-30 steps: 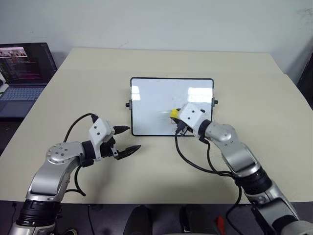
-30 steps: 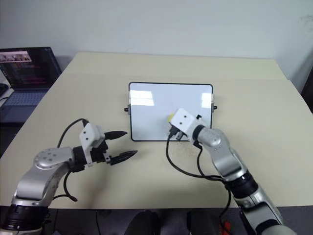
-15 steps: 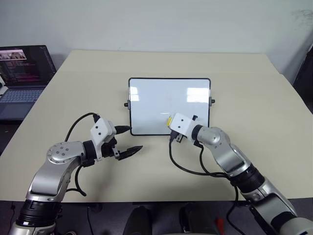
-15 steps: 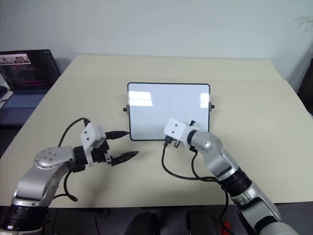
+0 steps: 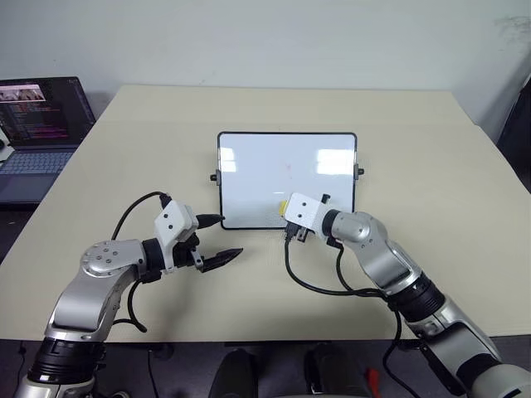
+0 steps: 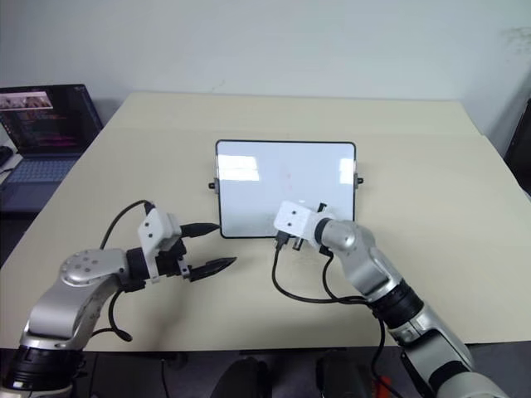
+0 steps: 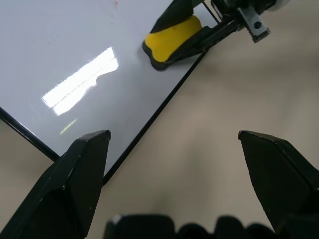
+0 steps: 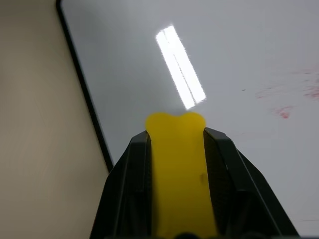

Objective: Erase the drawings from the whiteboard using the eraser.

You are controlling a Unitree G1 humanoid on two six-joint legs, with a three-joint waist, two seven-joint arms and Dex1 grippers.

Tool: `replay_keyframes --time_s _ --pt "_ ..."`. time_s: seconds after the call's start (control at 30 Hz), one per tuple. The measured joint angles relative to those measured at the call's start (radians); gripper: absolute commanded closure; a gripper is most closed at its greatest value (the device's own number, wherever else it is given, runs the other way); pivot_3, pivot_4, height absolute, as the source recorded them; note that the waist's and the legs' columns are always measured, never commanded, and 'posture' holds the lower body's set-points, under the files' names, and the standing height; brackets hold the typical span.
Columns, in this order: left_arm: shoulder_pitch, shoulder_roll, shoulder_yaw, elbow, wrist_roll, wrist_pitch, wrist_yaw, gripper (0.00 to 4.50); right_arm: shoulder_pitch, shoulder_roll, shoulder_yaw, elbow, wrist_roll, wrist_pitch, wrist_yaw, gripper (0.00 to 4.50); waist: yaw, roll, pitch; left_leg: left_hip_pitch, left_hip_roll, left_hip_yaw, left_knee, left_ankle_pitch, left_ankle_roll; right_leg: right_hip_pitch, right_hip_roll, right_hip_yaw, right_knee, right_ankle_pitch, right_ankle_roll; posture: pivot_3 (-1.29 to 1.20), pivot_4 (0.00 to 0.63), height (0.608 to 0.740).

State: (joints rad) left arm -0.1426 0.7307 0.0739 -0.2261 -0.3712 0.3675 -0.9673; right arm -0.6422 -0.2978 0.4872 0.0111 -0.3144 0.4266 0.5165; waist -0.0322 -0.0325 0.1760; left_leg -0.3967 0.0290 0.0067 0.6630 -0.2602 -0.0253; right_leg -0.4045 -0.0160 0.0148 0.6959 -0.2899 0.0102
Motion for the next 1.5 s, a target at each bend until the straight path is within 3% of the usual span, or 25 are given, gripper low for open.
replay_keyframes --time_s 0.13,0.3,0.53,0.7,0.97,1.23,1.5 --pt "0.000 0.000 -0.001 -0.001 0.000 0.001 -0.002 0.00 -0.053 0.011 -0.057 0.050 -0.022 -0.031 -0.090 3.38 0.000 0.000 0.000 0.000 0.000 0.000 0.000 0.000 0.000 0.000 0.000 0.000 0.000 0.000 0.000 0.00 0.150 0.740" --pt "0.000 0.000 -0.001 -0.001 0.000 0.001 -0.003 0.00 -0.059 0.017 -0.071 0.061 -0.027 -0.058 -0.102 3.38 0.001 0.000 0.000 -0.002 0.000 0.000 -0.001 0.000 0.000 -0.001 0.000 0.000 -0.002 0.000 0.000 0.00 0.150 0.740" --pt "0.001 0.000 -0.004 -0.001 0.000 0.001 -0.004 0.00 -0.044 -0.002 -0.024 0.039 -0.023 -0.037 0.043 3.38 0.000 0.000 0.000 -0.001 0.000 -0.001 -0.001 0.000 0.000 0.000 0.000 -0.001 -0.002 0.000 0.000 0.00 0.150 0.740" --pt "0.003 0.000 -0.005 -0.005 -0.001 0.001 -0.005 0.00 -0.032 -0.014 -0.018 0.031 -0.022 -0.034 0.058 3.38 0.001 0.000 0.000 -0.001 0.000 -0.001 0.000 0.000 0.000 0.000 0.000 -0.001 0.000 0.000 0.000 0.00 0.150 0.740" --pt "0.009 0.002 -0.006 -0.009 -0.001 0.004 -0.009 0.00 0.057 -0.118 -0.009 -0.068 -0.022 -0.026 0.154 3.38 0.005 -0.002 -0.001 -0.001 -0.001 -0.001 0.000 0.000 0.000 0.001 -0.001 -0.001 -0.002 0.000 0.000 0.00 0.150 0.740" --pt "0.003 0.002 -0.020 -0.009 -0.001 0.004 -0.024 0.00 0.010 -0.069 -0.041 -0.013 -0.056 -0.034 0.031 3.38 0.000 -0.002 -0.001 0.001 0.000 0.000 0.000 0.002 0.001 0.000 0.001 0.000 0.000 0.000 -0.001 0.00 0.150 0.740" --pt "0.003 0.002 -0.020 -0.009 -0.001 0.005 -0.025 0.00 0.027 -0.073 -0.027 -0.039 -0.057 -0.026 0.076 3.38 0.001 -0.002 -0.001 0.000 0.000 0.000 -0.001 0.001 0.001 0.000 0.001 0.000 -0.001 0.000 -0.001 0.00 0.150 0.740"
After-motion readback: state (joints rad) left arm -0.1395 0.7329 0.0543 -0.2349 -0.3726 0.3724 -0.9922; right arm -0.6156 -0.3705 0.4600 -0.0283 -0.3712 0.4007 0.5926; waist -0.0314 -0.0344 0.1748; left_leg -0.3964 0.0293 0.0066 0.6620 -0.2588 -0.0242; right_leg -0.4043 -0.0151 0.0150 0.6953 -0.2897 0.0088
